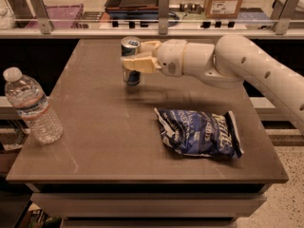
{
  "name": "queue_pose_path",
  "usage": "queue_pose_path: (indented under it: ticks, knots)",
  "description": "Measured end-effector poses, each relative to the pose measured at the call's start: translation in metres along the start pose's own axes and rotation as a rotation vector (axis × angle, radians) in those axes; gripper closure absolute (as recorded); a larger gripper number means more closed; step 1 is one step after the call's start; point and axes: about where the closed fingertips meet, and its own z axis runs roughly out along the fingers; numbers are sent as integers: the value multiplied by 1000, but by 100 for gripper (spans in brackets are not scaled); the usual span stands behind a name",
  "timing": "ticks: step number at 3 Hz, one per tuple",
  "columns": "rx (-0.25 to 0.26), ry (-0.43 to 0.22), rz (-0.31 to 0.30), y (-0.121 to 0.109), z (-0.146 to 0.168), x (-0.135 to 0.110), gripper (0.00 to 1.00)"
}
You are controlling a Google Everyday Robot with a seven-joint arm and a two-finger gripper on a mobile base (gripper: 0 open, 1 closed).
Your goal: Move redbull can near water bottle
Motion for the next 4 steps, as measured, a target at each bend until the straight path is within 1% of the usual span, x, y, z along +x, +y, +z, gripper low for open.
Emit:
queue_pose_path:
  ticks: [1, 2, 3, 4]
  knots:
    - [31, 52, 38, 15, 16, 0, 100]
    - [57, 119, 74, 32, 24, -5, 100]
    - [46, 154, 79, 46, 28, -10, 100]
    - [10, 176, 70, 64, 34, -9, 100]
